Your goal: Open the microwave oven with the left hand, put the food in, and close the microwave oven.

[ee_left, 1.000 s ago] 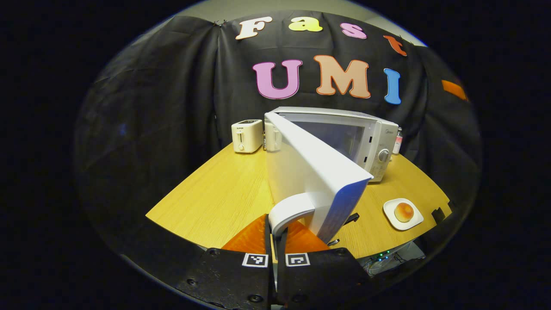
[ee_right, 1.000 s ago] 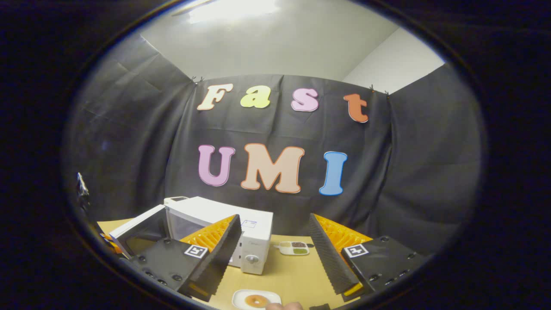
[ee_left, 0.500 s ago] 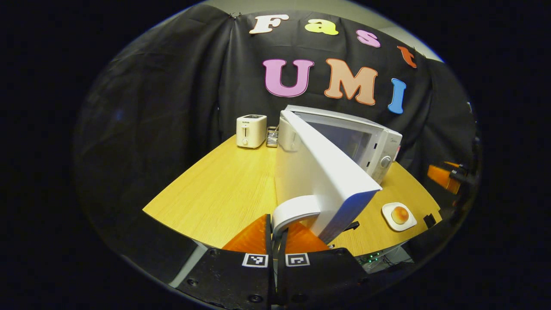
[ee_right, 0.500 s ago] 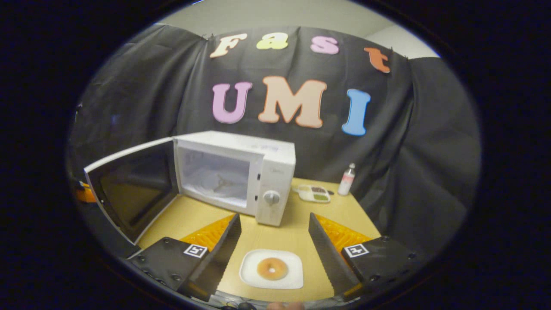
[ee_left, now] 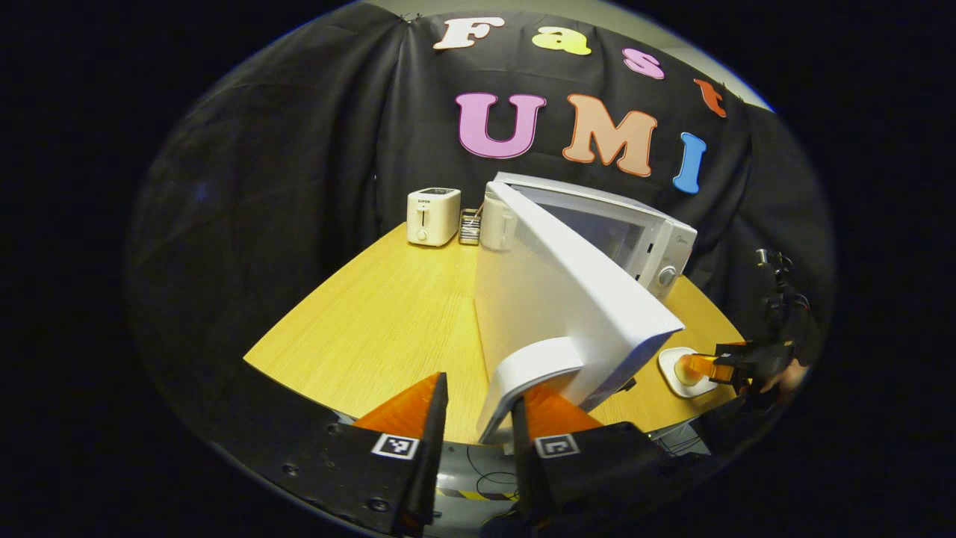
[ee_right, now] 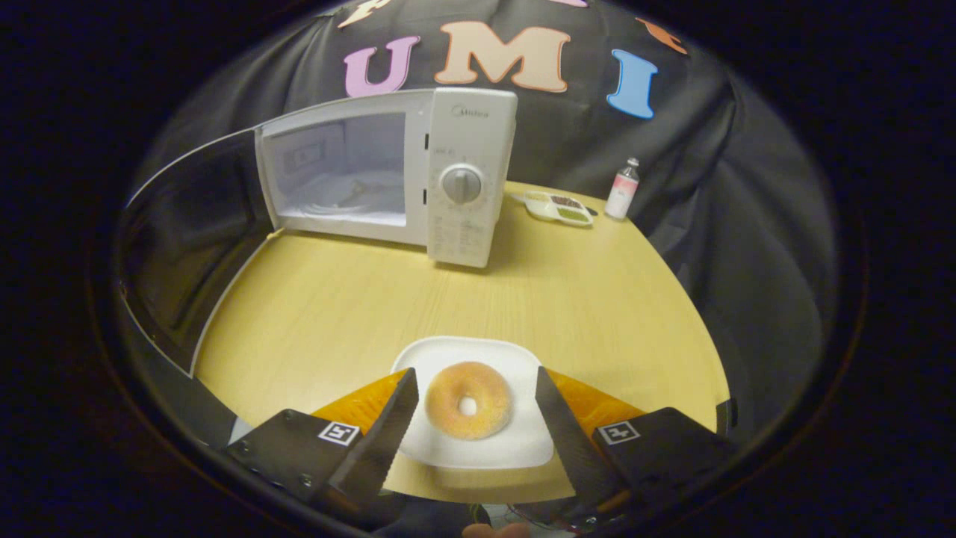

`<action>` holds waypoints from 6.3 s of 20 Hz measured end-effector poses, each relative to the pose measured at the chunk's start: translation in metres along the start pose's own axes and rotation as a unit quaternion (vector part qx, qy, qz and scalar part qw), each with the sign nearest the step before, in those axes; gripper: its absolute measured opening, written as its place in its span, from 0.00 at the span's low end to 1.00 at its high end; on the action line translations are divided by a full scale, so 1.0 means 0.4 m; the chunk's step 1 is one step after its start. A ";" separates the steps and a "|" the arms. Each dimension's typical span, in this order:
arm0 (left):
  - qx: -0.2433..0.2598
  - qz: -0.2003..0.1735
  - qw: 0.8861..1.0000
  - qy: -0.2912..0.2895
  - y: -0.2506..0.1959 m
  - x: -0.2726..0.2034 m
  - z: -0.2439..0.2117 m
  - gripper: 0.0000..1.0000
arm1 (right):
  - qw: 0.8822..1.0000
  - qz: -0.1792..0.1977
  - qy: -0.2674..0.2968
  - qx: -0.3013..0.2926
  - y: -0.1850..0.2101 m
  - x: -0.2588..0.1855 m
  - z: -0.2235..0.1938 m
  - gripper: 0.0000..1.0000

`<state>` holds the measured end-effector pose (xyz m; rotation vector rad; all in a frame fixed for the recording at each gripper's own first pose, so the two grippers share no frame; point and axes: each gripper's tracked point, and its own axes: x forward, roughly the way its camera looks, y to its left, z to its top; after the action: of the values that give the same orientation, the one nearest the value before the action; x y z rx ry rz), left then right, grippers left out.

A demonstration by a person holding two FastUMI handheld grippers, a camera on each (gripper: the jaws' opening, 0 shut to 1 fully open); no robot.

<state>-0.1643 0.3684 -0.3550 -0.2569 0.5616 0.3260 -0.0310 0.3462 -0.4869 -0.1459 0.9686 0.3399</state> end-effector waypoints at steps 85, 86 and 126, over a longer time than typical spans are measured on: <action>-0.067 0.086 0.988 -0.104 0.058 -0.262 0.281 0.96 | 0.907 0.100 -0.155 0.378 0.535 0.373 0.608 0.89; -0.057 0.094 0.989 -0.099 0.063 -0.261 0.277 0.96 | 0.912 0.104 -0.160 0.363 0.532 0.355 0.605 0.90; 0.103 0.037 0.994 0.027 -0.047 -0.039 0.031 0.00 | 0.927 -0.010 -0.368 0.072 -0.286 -0.629 0.857 0.99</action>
<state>-0.1637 0.3517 -0.3333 -0.0452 0.6541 0.3312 0.1461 0.2773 -0.0896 0.1070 0.2417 0.2708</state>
